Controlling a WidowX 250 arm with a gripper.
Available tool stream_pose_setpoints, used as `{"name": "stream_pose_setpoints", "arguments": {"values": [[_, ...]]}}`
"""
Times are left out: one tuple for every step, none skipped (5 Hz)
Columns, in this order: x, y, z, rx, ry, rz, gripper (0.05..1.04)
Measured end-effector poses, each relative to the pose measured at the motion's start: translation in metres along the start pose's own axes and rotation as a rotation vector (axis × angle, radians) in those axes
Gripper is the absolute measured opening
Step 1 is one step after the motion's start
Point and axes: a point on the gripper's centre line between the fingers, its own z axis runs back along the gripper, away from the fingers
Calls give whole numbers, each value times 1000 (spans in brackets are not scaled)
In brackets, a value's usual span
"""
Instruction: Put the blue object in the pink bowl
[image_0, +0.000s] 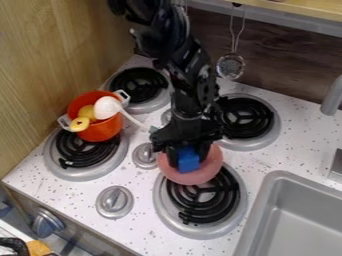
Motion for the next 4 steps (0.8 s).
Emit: {"name": "stream_pose_setpoints", "arguments": {"values": [[-4,-3,-2,-6,4,3,615],[-8,-5,-2,-10,2,11,691],[-19,-8,-6,-17,-10,1,965],[-20,-8,-4,-19,-5,-2,1000]]}}
